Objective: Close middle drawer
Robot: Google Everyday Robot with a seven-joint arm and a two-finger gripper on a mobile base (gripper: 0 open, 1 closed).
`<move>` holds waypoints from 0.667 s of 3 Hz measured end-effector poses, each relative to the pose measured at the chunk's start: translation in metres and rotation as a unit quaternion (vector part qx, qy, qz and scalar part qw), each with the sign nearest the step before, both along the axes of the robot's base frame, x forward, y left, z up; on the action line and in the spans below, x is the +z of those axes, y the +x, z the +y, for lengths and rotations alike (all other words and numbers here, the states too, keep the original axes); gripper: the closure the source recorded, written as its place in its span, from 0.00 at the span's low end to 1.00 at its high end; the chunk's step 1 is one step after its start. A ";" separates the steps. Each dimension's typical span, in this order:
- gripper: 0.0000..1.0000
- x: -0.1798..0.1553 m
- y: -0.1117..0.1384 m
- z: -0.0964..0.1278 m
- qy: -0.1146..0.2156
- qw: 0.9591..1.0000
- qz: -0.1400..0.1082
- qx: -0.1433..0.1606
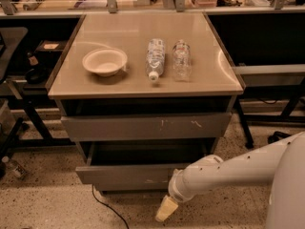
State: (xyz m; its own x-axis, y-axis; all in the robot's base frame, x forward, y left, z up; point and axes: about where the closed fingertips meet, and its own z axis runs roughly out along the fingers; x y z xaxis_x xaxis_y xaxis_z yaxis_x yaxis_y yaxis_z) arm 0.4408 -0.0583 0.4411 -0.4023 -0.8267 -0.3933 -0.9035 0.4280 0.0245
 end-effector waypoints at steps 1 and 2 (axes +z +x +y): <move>0.19 0.000 0.000 0.000 0.000 1.000 0.000 0.000; 0.42 0.000 0.000 0.000 0.000 1.000 0.000 0.000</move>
Offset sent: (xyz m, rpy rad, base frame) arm 0.0027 -0.0003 -0.0048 0.0013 0.0044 -0.0074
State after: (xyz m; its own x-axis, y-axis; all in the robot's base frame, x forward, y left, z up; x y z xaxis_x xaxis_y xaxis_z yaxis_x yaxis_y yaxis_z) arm 0.4410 -0.0583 0.4406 -0.4029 -0.8265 -0.3932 -0.9032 0.4284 0.0251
